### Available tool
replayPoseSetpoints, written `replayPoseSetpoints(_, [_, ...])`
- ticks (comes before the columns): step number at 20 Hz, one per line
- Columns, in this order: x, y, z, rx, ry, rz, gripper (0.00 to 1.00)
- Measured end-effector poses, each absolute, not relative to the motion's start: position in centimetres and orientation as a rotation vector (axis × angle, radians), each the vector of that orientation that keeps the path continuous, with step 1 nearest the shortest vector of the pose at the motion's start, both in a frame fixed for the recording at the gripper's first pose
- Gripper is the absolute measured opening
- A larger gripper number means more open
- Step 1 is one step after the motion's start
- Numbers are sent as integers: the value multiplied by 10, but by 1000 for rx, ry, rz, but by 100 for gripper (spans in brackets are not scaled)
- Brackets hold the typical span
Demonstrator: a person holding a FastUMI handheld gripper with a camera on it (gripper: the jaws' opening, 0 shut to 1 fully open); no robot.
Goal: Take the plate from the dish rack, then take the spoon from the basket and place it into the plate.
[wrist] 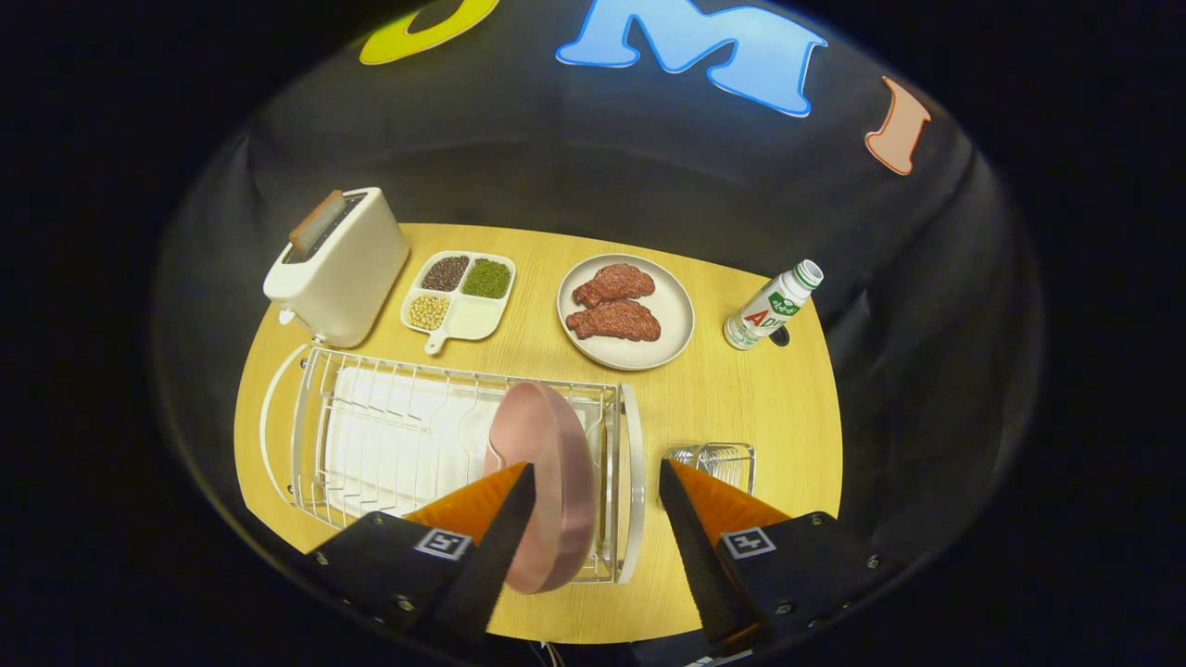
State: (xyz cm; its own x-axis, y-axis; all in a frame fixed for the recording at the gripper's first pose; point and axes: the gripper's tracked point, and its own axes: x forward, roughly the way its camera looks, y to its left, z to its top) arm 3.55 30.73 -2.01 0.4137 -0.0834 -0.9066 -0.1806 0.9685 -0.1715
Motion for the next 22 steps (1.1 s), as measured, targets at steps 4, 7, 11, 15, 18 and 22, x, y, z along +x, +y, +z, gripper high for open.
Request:
replayPoseSetpoints(4, [34, 294, -40, -387, 1190, -45, 51])
replayPoseSetpoints(7, [30, 302, -41, -381, 1187, -103, 21])
replayPoseSetpoints(11, [35, 311, -35, -363, 1157, -118, 11])
replayPoseSetpoints(15, [36, 313, -33, -396, 1166, -124, 6])
replayPoseSetpoints(18, [45, 311, -14, -435, 1140, -152, 5])
replayPoseSetpoints(22, [56, 303, 15, -554, 1103, -154, 5])
